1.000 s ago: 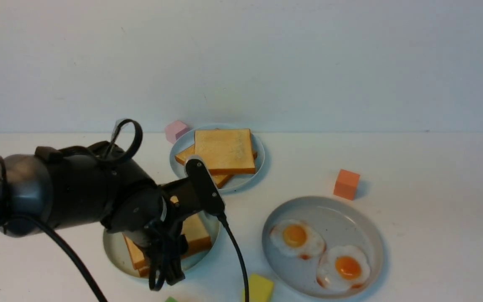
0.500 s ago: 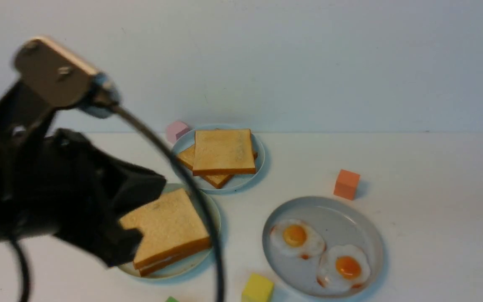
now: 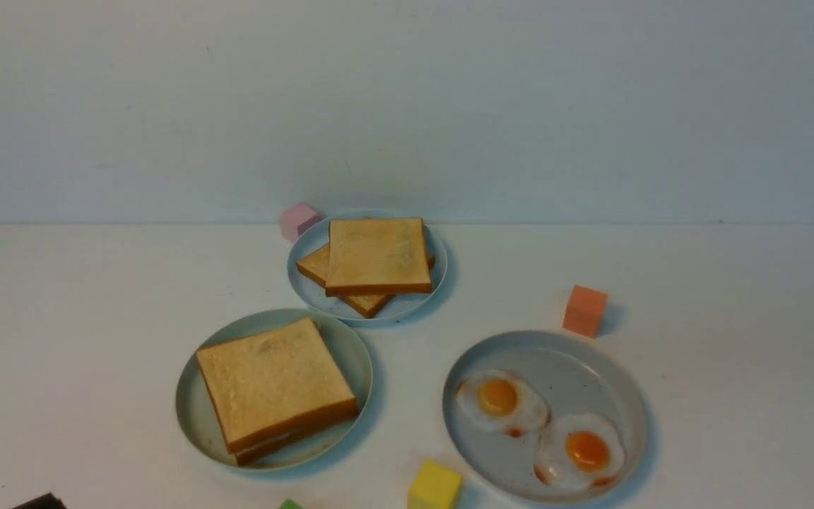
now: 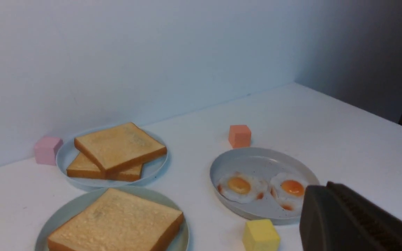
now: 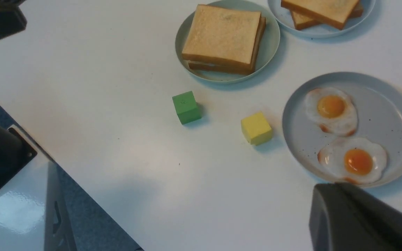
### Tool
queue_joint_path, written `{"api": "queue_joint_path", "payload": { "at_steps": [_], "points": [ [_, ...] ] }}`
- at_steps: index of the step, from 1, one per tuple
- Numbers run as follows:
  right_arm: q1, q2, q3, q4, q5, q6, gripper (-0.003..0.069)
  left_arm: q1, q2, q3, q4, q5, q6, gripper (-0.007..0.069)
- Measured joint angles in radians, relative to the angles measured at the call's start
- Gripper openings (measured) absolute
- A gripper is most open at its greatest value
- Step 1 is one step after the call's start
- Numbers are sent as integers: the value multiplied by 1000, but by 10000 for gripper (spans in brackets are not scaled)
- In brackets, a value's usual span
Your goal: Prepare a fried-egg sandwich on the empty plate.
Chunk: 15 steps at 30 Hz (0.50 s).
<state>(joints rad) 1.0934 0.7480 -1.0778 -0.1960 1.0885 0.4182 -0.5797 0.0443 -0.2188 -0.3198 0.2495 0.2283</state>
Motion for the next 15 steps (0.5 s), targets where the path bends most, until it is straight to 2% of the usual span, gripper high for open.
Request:
{"api": "queue_joint_path", "payload": {
  "at_steps": [3,15],
  "points": [
    [0,0,0,0,0,0,-5,0,-48,27,-1,-52,0,-13],
    [0,0,1,0,1,0,-5,0,-53,33,-4,-56,0,-13]
  ]
}}
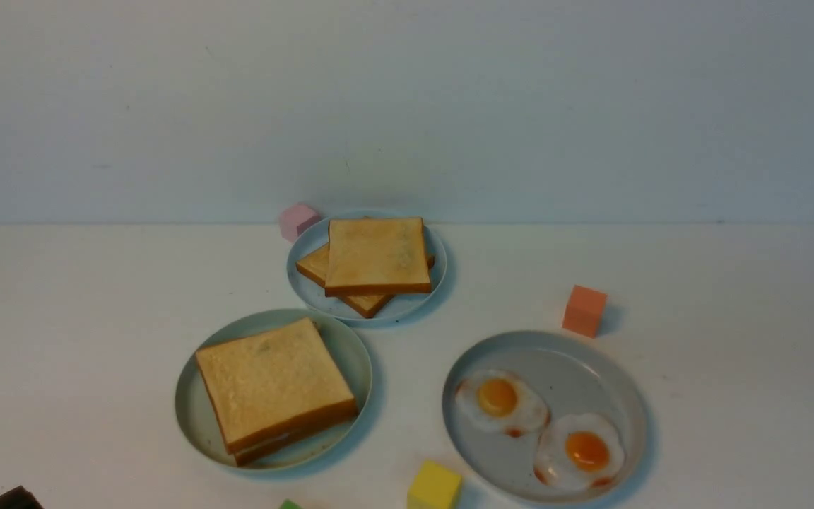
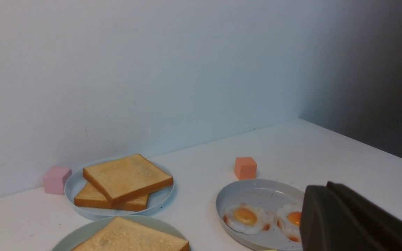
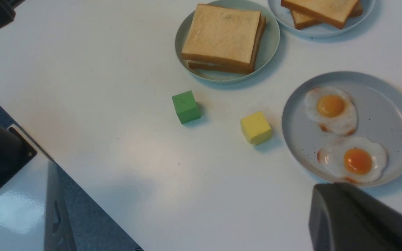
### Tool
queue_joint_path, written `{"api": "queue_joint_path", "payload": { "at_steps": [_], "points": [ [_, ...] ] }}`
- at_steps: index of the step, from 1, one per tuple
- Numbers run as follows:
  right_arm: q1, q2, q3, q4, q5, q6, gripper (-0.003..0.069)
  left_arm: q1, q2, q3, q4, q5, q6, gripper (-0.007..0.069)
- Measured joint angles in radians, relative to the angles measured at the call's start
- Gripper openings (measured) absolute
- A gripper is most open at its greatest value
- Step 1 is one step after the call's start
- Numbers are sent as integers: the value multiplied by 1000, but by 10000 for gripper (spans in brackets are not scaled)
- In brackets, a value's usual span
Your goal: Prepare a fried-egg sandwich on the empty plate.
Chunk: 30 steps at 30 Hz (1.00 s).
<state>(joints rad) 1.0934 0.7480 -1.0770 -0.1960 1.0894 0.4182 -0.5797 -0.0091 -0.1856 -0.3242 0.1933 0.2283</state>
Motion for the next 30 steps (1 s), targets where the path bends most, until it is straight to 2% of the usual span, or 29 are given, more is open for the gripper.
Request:
{"api": "queue_joint_path", "payload": {
  "at_steps": [4,9,12,13,14,15,17,19,21,25,30],
  "points": [
    [-55,-6,0,-6,-20,-10,-2,0,0,0,0,0,0,-13],
    [-430,-107,192,122,-203,-180,-2,0,0,0,0,0,0,-13],
    [-713,-243,457,260,-464,-339,-2,0,0,0,0,0,0,-13],
    [-761,-274,535,283,-517,-377,-2,0,0,0,0,0,0,-13],
    [-849,-341,648,325,-619,-428,-2,0,0,0,0,0,0,-13],
    [-863,-365,666,331,-648,-436,-2,0,0,0,0,0,0,-13],
    [-991,-509,869,392,-787,-510,-2,0,0,0,0,0,0,-13],
    [-1057,-616,1016,407,-850,-543,-2,0,0,0,0,0,0,-13],
    [-1082,-681,1084,413,-839,-556,-2,0,0,0,0,0,0,-13],
    [-1092,-754,1100,378,-723,-578,-2,0,0,0,0,0,0,-13],
    [-1084,-759,1095,357,-700,-601,-2,0,-1,0,0,0,0,-13]
  ]
}}
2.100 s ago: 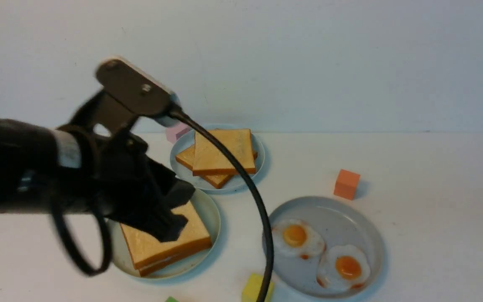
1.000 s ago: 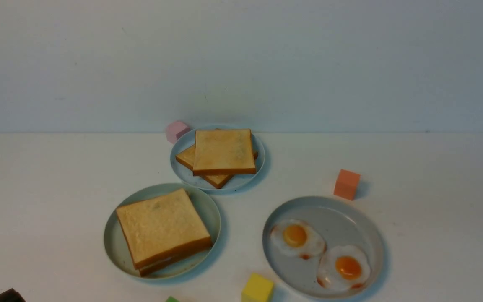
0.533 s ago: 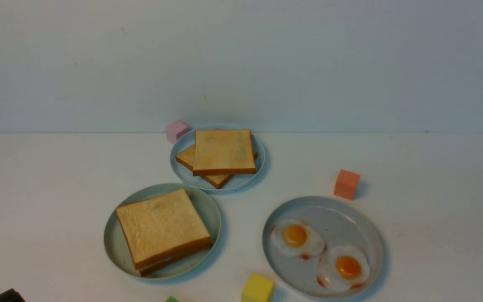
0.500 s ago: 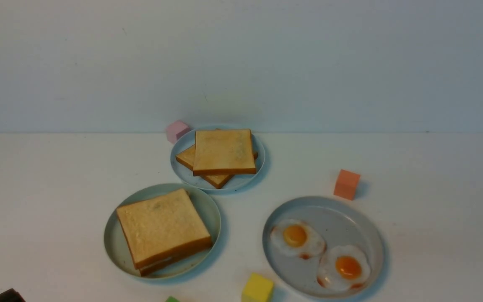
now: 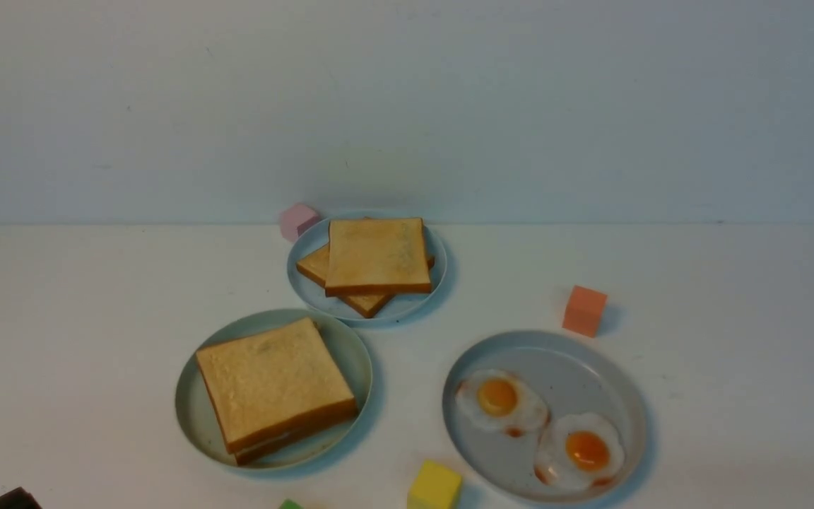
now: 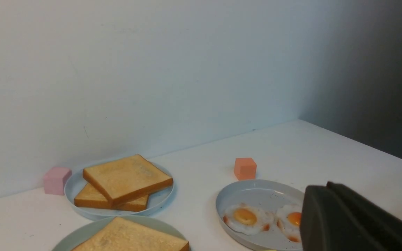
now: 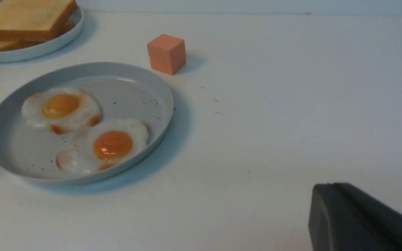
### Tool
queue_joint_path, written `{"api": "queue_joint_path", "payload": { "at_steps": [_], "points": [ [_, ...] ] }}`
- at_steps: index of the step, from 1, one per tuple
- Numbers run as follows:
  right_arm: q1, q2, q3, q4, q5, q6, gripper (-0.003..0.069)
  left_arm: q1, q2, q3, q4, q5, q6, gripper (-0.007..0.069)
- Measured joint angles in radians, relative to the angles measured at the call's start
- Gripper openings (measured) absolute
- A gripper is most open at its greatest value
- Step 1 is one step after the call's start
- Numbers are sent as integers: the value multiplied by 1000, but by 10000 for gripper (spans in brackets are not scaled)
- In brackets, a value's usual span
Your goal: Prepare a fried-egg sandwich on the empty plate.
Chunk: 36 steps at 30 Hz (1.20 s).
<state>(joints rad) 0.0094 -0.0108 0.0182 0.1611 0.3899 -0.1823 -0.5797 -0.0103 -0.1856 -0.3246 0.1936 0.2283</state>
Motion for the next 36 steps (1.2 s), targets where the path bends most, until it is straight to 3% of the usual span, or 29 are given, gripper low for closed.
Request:
{"api": "queue_joint_path", "payload": {
  "at_steps": [28,30,34,36],
  "points": [
    [0,0,-1,0,4,-7,13,9,0,11,42,-35,-4,-3],
    [0,0,-1,0,4,-7,14,44,0,20,78,-65,-27,-13],
    [0,0,-1,0,4,-7,14,328,0,78,200,-86,-207,-13],
    [0,0,-1,0,4,-7,14,403,0,106,221,-58,-262,-13]
  ]
}}
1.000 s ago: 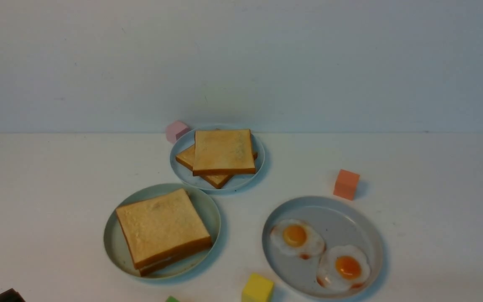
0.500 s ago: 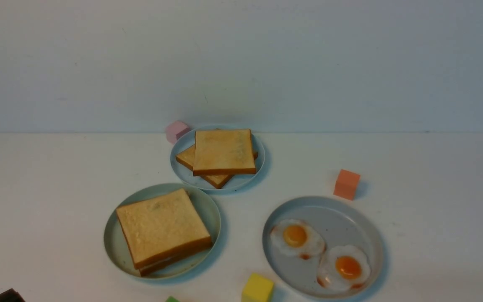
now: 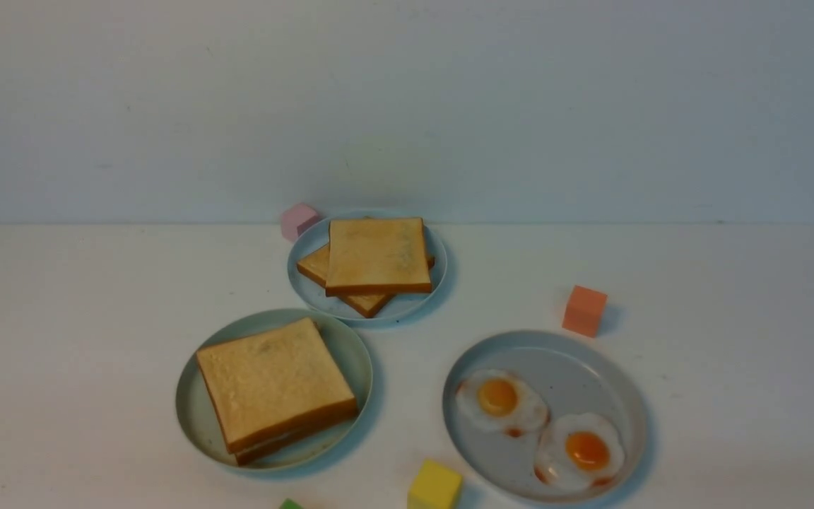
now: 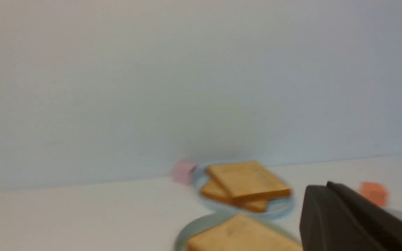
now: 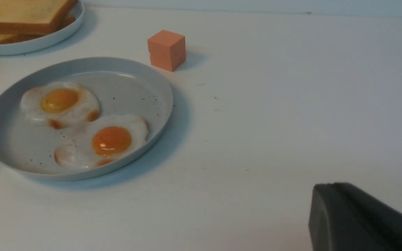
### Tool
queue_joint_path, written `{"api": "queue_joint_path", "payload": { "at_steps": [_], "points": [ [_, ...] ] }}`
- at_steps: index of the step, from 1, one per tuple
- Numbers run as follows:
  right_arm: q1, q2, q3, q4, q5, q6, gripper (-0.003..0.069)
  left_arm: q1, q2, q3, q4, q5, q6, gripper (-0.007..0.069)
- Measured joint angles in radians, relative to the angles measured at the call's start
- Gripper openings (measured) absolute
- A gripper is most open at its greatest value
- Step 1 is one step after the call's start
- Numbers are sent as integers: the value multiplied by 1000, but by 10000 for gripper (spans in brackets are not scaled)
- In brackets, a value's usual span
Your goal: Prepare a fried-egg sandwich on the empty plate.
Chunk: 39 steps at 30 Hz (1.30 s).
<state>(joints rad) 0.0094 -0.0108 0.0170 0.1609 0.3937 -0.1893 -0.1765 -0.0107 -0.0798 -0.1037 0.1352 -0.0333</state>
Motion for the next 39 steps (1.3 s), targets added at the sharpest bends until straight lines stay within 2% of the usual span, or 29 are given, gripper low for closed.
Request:
{"api": "queue_joint_path", "payload": {
  "at_steps": [1,3,6,39],
  "points": [
    [0,0,0,0,0,0,14,72,0,42,23,41,-62,-13],
    [0,0,0,0,0,0,15,135,0,90,39,113,-130,-13],
    [0,0,0,0,1,0,18,176,0,110,50,232,-194,-13],
    [0,0,0,1,1,0,49,178,0,111,50,252,-221,-13]
  ]
}}
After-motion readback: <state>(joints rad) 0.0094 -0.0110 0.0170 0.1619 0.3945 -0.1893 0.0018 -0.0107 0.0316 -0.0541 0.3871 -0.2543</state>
